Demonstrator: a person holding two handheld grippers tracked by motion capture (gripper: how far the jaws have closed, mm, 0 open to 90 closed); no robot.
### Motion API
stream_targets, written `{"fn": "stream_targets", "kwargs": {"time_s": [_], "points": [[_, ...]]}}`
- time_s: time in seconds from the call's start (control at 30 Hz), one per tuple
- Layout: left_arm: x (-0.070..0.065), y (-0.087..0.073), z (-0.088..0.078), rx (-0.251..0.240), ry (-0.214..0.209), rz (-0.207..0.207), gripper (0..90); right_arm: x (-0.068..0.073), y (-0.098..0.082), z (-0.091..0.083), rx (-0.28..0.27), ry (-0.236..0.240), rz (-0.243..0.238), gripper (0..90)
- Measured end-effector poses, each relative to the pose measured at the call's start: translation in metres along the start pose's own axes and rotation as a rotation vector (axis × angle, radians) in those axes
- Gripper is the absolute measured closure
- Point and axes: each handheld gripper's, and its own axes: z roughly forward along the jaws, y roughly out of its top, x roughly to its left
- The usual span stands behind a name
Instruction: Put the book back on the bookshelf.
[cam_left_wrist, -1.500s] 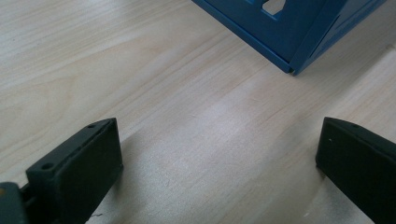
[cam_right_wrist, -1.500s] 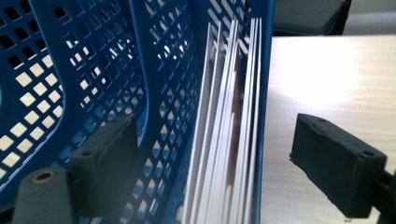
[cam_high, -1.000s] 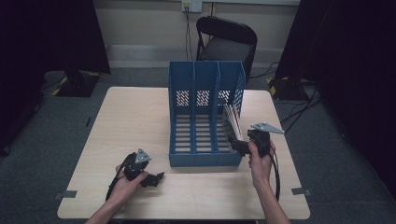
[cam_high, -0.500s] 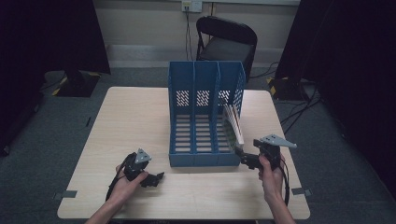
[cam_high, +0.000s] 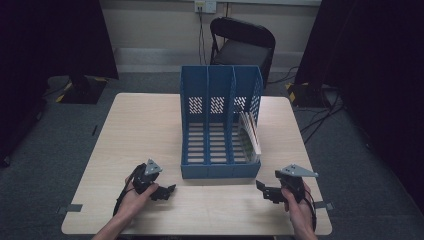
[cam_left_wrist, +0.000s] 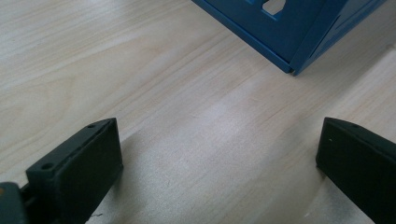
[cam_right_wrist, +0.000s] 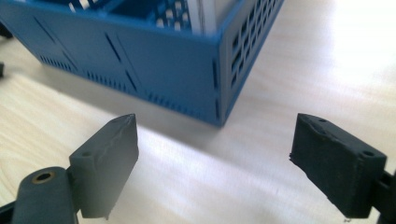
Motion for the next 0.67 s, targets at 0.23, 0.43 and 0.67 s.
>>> {"fn": "stream_targets", "kwargs": {"time_s": [0.23, 0.43, 0.67], "points": [[0.0, 0.0, 0.0, 0.0, 0.0, 0.0, 0.0, 0.0, -0.019, 0.014, 0.066, 0.013, 0.013, 13.8], [0.0, 0.0, 0.0, 0.001, -0.001, 0.0, 0.0, 0.006, -0.035, 0.029, 0.099, -0.056, -0.062, 12.8], [0.0, 0.0, 0.0, 0.002, -0.002, 0.002, 0.0, 0.008, -0.036, 0.029, 0.103, -0.083, -0.086, 12.0]]}}
